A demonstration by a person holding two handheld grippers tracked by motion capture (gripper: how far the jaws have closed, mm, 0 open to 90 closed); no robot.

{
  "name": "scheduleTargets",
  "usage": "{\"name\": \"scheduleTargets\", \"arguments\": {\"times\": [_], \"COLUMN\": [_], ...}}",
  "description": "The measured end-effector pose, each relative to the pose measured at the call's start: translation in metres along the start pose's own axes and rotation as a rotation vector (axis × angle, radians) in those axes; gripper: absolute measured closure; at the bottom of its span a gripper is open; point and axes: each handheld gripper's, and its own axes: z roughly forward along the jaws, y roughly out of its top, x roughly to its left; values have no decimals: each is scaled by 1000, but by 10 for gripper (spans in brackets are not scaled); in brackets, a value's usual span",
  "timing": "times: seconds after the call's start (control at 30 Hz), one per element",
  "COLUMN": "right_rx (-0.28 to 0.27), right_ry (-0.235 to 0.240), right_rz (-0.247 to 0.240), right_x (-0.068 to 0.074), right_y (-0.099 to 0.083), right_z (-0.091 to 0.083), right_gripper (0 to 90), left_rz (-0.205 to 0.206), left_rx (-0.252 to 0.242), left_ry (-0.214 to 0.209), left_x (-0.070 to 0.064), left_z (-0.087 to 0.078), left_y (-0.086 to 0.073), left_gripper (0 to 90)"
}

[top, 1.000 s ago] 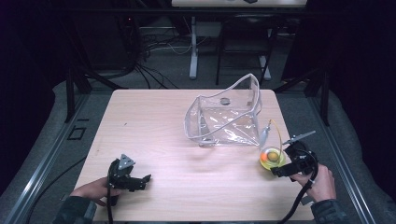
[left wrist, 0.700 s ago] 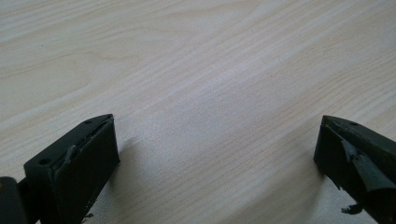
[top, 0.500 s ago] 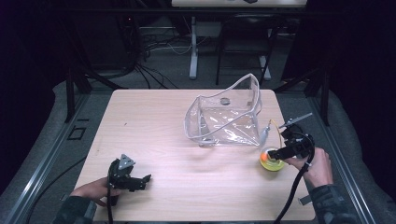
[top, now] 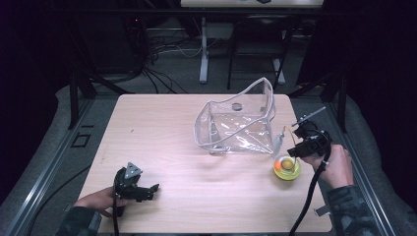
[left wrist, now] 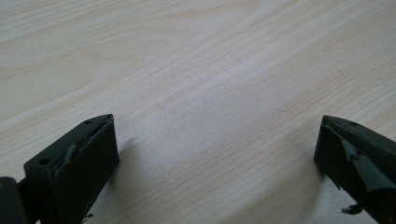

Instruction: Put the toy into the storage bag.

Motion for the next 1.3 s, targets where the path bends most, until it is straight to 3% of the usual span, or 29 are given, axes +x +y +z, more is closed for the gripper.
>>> {"name": "scheduleTargets", "arguments": {"times": [0.3,0.43,0.73,1.3], "right_rx": [27,19,7,-24], "right_ry": [16,7,3,42], "right_rz": [-6,-31,-20,-14], "right_x": [-2,-2,-4,-6], "right_y": [1,0,-1,-3], "right_z": [2,1,1,-5], "right_gripper": [745,873,881,887], "left_rz": [1,3,-1,-1], "left_rx": [1,1,0,1], "left_ry": [2,3,3,3], "left_x": [0,0,0,0], "left_z": [0,0,0,0], "left_y": [0,0,0,0], "left_gripper": [0,0,0,0]}}
